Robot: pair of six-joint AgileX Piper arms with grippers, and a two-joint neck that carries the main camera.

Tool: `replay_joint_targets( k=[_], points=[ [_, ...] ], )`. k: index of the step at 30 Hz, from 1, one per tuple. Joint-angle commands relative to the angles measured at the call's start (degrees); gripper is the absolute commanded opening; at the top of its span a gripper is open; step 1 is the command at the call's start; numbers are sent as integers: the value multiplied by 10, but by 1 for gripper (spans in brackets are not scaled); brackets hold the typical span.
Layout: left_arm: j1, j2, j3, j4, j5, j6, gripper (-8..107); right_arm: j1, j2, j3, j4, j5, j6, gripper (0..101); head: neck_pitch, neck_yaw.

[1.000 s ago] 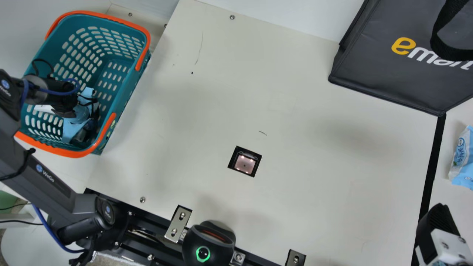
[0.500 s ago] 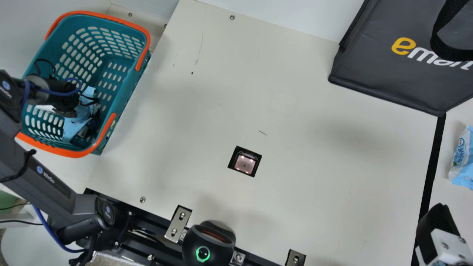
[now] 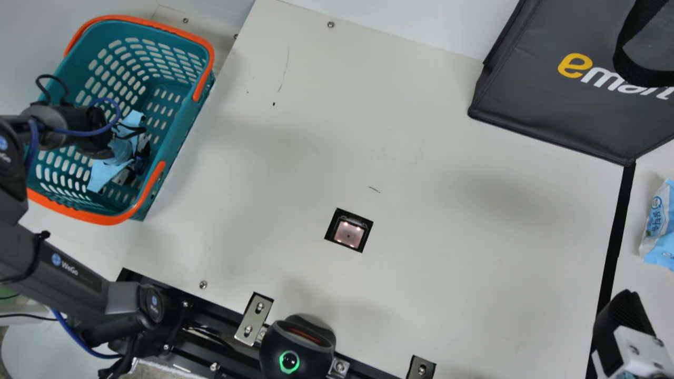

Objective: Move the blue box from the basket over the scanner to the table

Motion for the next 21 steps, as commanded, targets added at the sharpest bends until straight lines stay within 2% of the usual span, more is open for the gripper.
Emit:
replay_joint_targets(
  k=[1,9,21],
  points=[
    [-3,-20,-5,-34,22,66,-8,0,0,0,0,0,0,95,-17,1],
    [-19,-83,-45,-69,121,185,-8,0,0,0,0,0,0,95,-17,1],
    [-21,-157,-135,-123,282,363,-8,0,0,0,0,0,0,95,-17,1]
  ],
)
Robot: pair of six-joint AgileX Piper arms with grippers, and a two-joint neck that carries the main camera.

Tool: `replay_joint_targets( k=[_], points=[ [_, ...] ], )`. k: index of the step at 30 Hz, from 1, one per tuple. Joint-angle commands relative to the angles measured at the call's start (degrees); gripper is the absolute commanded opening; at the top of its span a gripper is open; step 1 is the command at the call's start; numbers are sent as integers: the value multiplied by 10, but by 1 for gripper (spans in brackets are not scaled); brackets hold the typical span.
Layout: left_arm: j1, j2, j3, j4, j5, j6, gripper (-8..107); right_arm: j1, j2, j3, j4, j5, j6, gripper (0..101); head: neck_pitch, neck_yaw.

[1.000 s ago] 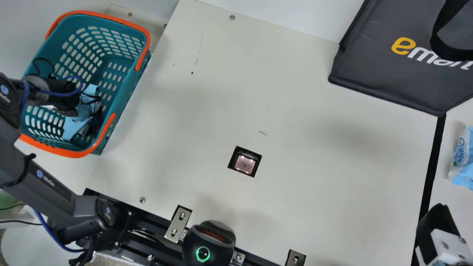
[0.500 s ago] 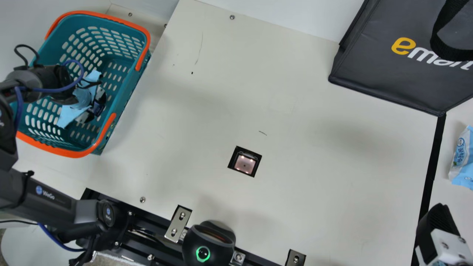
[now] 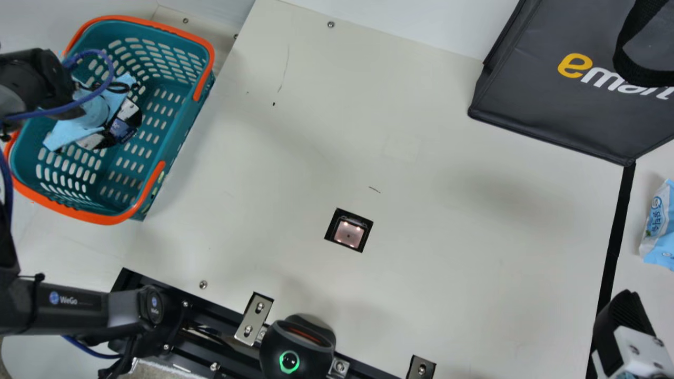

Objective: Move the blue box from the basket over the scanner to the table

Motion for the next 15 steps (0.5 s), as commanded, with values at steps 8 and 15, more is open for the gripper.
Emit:
replay_joint_targets(
  k=[8,15],
  points=[
    [-18,-57,-53,-17,101,98,-8,0,0,0,0,0,0,95,-17,2],
    [-66,-94,-72,-17,142,120,-8,0,0,0,0,0,0,95,-17,2]
  ],
)
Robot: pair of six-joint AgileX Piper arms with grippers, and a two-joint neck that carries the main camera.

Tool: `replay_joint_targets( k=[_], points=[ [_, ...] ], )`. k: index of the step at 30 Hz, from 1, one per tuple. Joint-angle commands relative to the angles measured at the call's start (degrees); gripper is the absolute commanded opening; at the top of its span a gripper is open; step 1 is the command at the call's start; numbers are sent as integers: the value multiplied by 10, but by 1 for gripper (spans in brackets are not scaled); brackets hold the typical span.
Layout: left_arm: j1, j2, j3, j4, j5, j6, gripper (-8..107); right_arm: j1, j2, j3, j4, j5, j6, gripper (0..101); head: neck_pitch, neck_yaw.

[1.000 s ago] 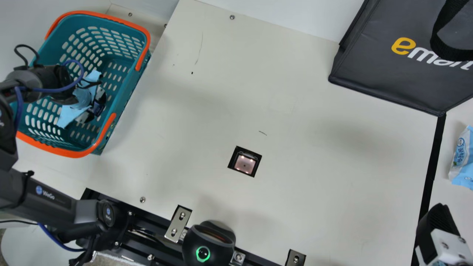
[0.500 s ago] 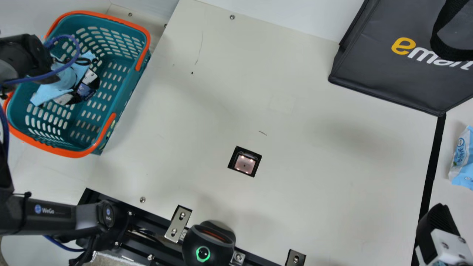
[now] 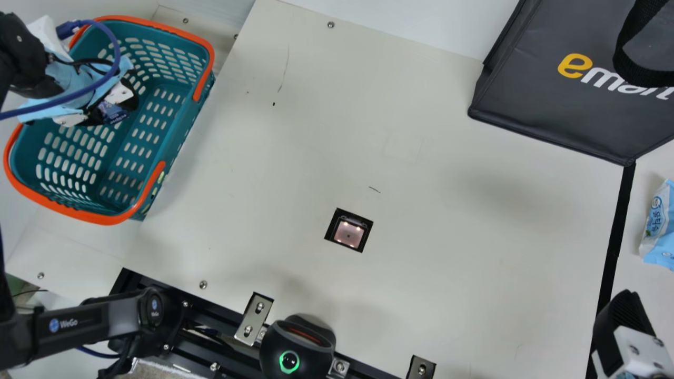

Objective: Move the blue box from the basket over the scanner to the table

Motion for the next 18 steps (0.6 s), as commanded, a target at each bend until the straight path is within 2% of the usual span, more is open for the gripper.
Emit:
replay_joint_targets(
  k=[1,18],
  points=[
    [-22,-10,-3,2,11,1,-8,0,0,0,0,0,0,95,-17,1],
    [-259,-67,11,42,58,-81,-8,0,0,0,0,0,0,95,-17,1]
  ],
)
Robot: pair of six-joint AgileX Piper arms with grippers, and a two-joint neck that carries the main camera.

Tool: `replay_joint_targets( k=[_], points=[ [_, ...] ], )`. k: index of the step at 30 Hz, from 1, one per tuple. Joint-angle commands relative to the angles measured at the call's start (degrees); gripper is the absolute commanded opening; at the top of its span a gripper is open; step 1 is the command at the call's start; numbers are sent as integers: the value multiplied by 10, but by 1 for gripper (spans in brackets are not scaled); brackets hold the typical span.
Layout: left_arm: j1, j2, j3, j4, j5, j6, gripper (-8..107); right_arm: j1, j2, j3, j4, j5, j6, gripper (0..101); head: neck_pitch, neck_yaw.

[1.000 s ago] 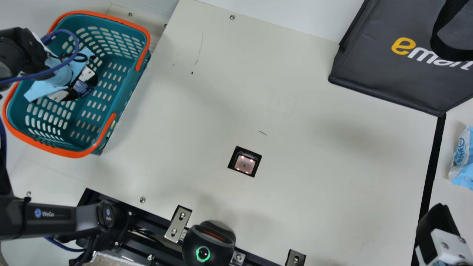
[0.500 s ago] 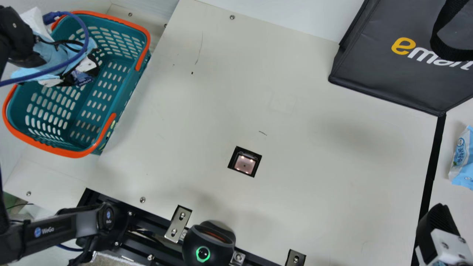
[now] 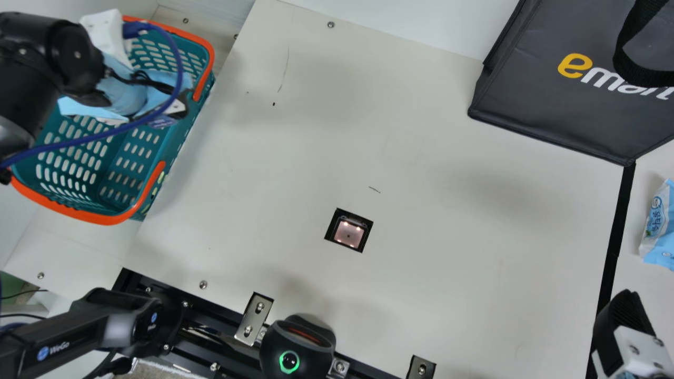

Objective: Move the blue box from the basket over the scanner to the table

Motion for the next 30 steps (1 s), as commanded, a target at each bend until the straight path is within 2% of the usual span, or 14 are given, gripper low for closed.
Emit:
replay_joint_targets(
  k=[1,16,30],
  points=[
    [-54,-2,2,4,3,-17,-8,0,0,0,0,0,0,95,-17,1],
    [-260,17,1,15,18,-122,-8,0,0,0,0,0,0,95,-17,1],
    [-400,69,13,10,-4,-197,-8,0,0,0,0,0,0,95,-17,1]
  ],
)
